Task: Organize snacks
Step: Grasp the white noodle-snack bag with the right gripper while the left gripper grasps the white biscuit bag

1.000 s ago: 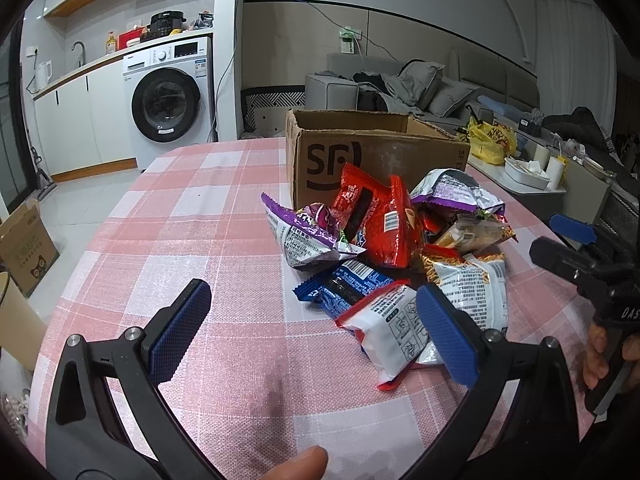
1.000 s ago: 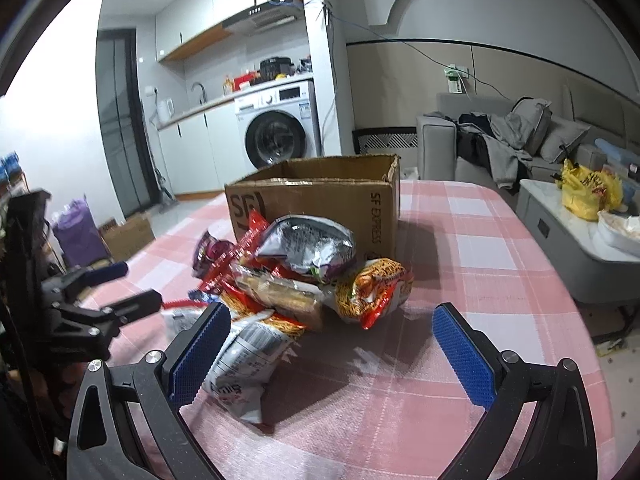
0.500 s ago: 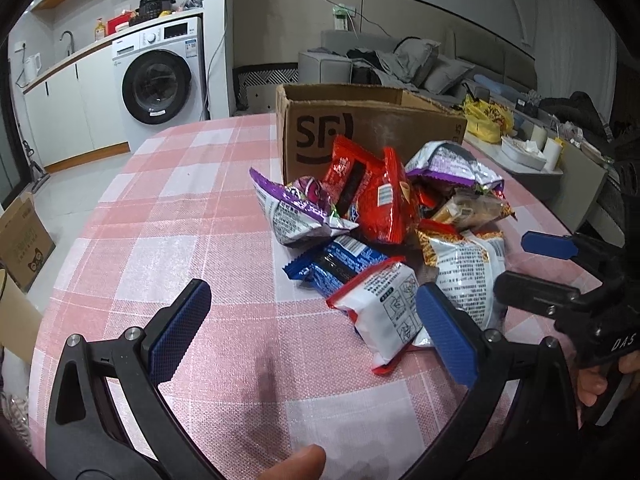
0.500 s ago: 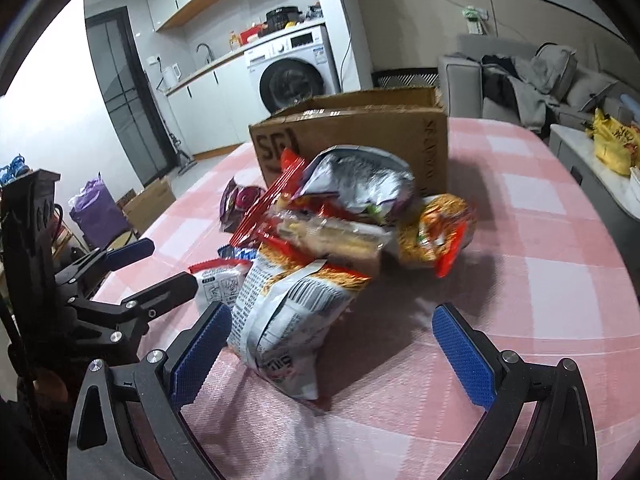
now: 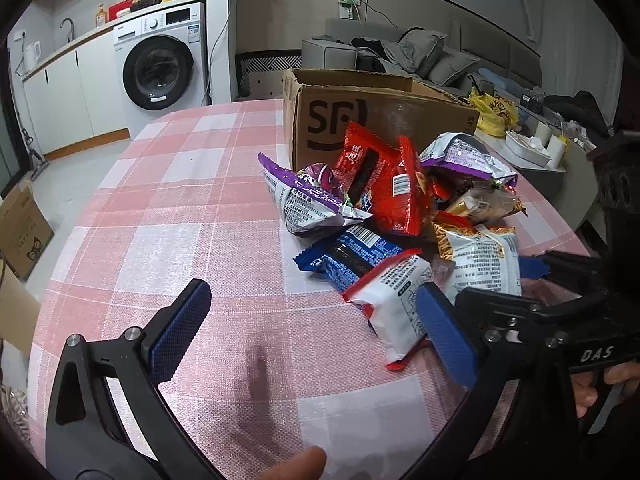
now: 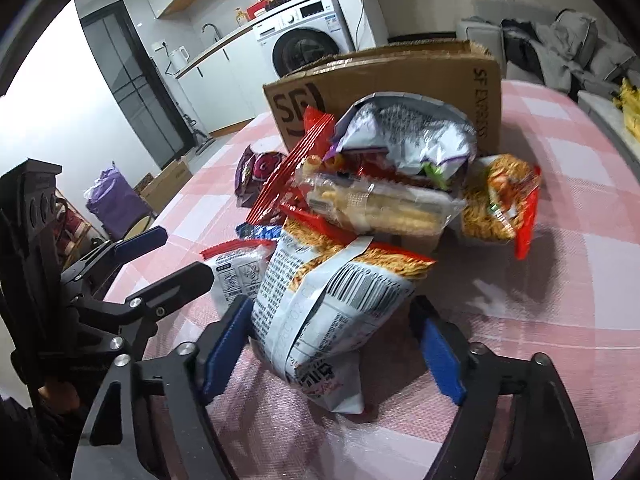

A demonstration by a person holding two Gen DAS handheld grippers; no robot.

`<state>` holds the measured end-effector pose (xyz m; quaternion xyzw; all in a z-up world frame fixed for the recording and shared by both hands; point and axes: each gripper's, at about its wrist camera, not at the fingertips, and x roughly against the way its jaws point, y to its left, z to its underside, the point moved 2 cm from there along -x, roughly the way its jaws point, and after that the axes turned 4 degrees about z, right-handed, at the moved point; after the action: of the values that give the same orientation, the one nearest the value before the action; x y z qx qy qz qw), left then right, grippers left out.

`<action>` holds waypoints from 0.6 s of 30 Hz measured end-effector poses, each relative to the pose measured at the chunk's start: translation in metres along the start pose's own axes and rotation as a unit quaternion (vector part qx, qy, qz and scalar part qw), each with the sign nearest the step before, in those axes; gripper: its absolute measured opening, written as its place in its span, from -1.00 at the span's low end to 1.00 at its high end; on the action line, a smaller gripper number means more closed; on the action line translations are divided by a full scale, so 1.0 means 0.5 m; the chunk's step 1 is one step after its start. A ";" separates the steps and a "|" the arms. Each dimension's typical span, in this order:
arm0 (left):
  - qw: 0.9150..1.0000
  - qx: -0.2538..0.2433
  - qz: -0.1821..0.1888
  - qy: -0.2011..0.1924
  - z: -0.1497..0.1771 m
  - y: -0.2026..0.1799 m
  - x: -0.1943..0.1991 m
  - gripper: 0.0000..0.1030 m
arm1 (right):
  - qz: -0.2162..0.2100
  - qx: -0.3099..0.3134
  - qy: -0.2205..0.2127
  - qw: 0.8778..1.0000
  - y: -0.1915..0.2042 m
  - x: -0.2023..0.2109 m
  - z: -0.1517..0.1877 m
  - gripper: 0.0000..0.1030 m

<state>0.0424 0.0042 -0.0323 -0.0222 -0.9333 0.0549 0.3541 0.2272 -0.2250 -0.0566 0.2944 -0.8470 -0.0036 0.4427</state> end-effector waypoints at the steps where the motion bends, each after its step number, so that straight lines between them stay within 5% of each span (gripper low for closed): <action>1: 1.000 0.002 0.002 0.000 0.000 0.001 0.000 0.97 | -0.010 -0.002 0.002 1.000 0.001 -0.004 -0.001 0.38; 8: 1.000 -0.009 0.007 0.004 0.000 -0.008 -0.001 0.97 | -0.023 -0.003 -0.007 1.000 0.003 0.003 0.008 -0.01; 18: 0.999 -0.030 0.018 0.033 0.006 -0.045 -0.020 0.79 | -0.010 -0.018 -0.046 0.999 -0.026 0.073 0.037 -0.05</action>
<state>0.0481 -0.0195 -0.0383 -0.0516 -0.9216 0.0330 0.3832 0.2037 -0.2588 -0.0440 0.2946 -0.8632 -0.0366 0.4083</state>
